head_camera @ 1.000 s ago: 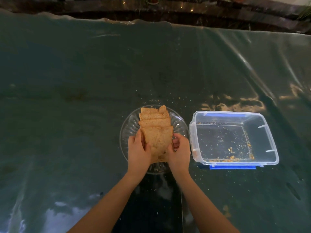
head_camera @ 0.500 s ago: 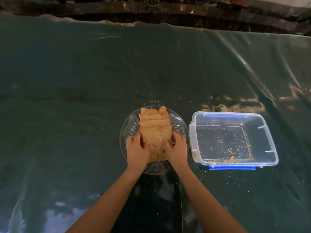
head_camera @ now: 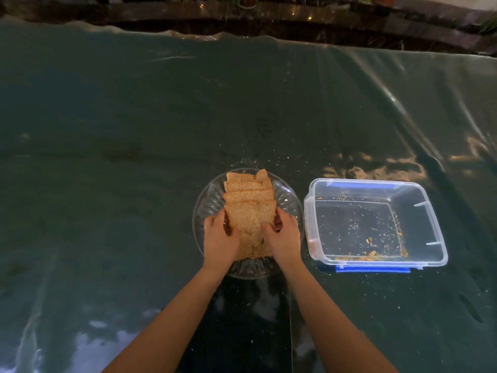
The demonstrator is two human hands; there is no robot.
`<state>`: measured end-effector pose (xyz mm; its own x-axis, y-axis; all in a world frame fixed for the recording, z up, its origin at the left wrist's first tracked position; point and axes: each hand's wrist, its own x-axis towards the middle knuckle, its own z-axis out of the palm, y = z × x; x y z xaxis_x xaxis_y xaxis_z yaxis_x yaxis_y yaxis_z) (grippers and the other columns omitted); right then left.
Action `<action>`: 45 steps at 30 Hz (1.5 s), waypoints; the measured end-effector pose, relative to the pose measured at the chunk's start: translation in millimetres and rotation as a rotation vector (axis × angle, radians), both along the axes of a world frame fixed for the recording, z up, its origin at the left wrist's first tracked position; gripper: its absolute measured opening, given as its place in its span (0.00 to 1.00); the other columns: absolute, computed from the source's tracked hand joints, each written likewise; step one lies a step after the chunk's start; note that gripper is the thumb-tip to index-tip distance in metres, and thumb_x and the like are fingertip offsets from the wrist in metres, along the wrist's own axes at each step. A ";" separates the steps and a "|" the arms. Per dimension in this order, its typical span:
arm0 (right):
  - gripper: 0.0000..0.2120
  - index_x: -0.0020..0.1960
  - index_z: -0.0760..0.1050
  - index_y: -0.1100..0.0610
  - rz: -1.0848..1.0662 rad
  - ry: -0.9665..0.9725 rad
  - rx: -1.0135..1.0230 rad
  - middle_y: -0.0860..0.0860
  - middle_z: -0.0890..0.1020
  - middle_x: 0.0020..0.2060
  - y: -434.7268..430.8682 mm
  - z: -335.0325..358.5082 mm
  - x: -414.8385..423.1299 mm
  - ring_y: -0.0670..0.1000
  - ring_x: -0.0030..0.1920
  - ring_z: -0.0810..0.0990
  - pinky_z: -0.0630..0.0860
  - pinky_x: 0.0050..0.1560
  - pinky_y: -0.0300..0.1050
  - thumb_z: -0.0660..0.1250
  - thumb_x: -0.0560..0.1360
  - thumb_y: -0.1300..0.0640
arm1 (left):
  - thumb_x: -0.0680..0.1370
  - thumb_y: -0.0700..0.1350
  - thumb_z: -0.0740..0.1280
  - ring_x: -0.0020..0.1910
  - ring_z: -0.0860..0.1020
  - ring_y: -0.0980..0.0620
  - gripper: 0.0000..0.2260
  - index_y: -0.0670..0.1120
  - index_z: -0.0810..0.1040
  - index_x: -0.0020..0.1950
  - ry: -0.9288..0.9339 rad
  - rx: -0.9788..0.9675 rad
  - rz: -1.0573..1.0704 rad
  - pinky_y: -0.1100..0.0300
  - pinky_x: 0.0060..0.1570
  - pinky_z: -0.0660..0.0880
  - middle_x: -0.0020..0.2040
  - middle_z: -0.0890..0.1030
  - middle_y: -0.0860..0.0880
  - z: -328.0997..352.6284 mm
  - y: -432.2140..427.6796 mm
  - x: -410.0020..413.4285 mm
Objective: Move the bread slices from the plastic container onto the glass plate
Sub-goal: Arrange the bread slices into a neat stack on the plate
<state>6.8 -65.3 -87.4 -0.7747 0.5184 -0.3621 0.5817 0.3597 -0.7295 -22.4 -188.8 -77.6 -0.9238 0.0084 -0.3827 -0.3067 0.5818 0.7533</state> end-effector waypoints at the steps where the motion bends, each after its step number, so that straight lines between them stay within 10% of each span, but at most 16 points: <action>1: 0.23 0.68 0.66 0.55 -0.008 0.008 0.003 0.55 0.72 0.64 -0.7 0.1 0.8 0.53 0.61 0.73 0.69 0.64 0.49 0.65 0.74 0.55 | 0.75 0.41 0.65 0.61 0.72 0.47 0.23 0.47 0.66 0.70 0.001 -0.001 0.006 0.57 0.60 0.68 0.65 0.68 0.44 0.1 -0.4 -0.2; 15: 0.19 0.64 0.69 0.55 -0.049 0.074 -0.015 0.53 0.73 0.60 -5.5 -1.4 12.0 0.46 0.52 0.72 0.71 0.58 0.43 0.65 0.74 0.58 | 0.75 0.40 0.65 0.51 0.66 0.59 0.22 0.47 0.69 0.69 0.041 0.018 0.024 0.65 0.54 0.65 0.64 0.69 0.45 3.2 -1.3 7.3; 29: 0.30 0.71 0.61 0.54 0.038 -0.020 -0.005 0.56 0.66 0.67 2.2 -1.9 -6.8 0.56 0.67 0.66 0.69 0.66 0.58 0.66 0.71 0.53 | 0.74 0.48 0.67 0.69 0.66 0.42 0.30 0.47 0.62 0.73 -0.077 0.000 -0.031 0.43 0.68 0.66 0.69 0.68 0.44 -0.4 -0.8 -2.7; 45: 0.25 0.66 0.66 0.55 -0.032 0.019 -0.096 0.53 0.72 0.64 0.6 -11.8 -2.2 0.47 0.56 0.71 0.68 0.56 0.43 0.67 0.72 0.54 | 0.73 0.44 0.69 0.65 0.71 0.45 0.27 0.50 0.66 0.71 0.036 0.047 0.011 0.44 0.65 0.70 0.65 0.72 0.46 -2.8 -3.8 4.6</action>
<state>4.7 -64.7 -99.3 -0.7655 0.5064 -0.3969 0.5777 0.2693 -0.7706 -17.8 -192.5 -80.4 -0.9370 0.0154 -0.3489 -0.2854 0.5420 0.7904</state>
